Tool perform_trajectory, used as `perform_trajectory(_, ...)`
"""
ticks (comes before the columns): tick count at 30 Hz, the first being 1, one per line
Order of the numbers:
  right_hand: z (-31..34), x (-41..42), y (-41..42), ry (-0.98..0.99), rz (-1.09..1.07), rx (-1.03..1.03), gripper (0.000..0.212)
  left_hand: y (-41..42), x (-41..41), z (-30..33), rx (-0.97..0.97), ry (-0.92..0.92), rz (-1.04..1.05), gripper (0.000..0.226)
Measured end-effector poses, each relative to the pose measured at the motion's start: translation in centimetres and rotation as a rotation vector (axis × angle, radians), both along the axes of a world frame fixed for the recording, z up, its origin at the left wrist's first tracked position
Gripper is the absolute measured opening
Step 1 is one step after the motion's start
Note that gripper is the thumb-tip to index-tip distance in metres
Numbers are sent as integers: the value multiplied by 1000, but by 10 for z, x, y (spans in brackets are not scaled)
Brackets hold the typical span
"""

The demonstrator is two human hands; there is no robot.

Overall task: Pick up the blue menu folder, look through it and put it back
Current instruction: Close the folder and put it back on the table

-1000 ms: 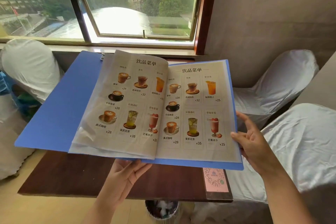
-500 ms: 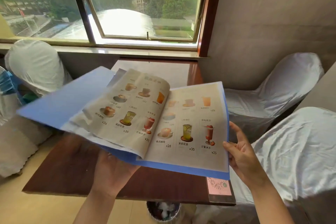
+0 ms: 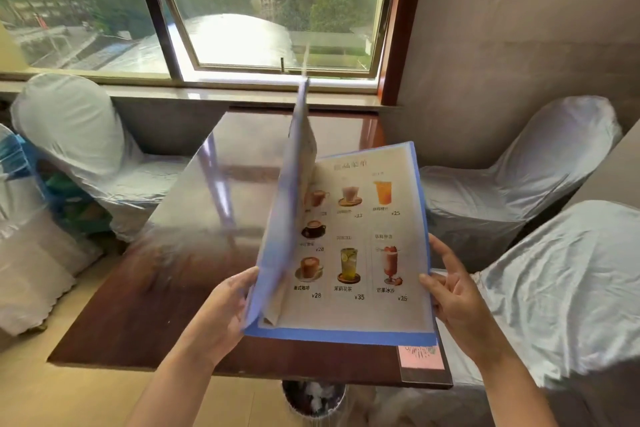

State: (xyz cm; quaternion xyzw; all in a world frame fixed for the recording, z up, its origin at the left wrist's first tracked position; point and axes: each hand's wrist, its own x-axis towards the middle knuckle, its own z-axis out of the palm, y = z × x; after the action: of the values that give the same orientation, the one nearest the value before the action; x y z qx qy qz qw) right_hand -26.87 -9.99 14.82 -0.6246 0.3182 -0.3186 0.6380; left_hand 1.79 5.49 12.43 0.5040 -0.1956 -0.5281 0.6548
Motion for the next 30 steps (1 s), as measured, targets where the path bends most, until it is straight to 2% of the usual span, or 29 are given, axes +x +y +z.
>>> perform_trajectory(1, 0, 2, 1, -1, 3, -4, 54, 2, -2, 1, -74, -9, -65, 32)
perform_trajectory(2, 0, 3, 2, -3, 2, -7, 53, 3, 0, 2, -98, -33, -81, 28)
perform_trajectory(5, 3, 6, 7, -11, 35, -19, 52, 8, 5, -1, -62, 18, -46, 43)
perform_trajectory(9, 5, 9, 8, -93, 41, 95, 37, 6, -2, 6, -78, -70, 21, 43)
perform_trajectory(11, 7, 11, 6, -101, 29, 128, 37, 4, -5, 3, -83, -109, 73, 42)
perform_trajectory(15, 7, 12, -1, 16, -44, 70, 32, 5, -2, 7, -49, -145, 61, 39)
perform_trajectory(21, 5, 9, -12, 96, -94, 64, 29, 3, 24, 13, 97, -313, -179, 38)
perform_trajectory(26, -14, 20, -23, 258, -137, 11, 25, -17, 32, -9, 240, -350, -148, 22)
perform_trajectory(30, -54, 31, -28, 425, -200, -14, 24, -30, 31, -41, 327, -346, -132, 20)
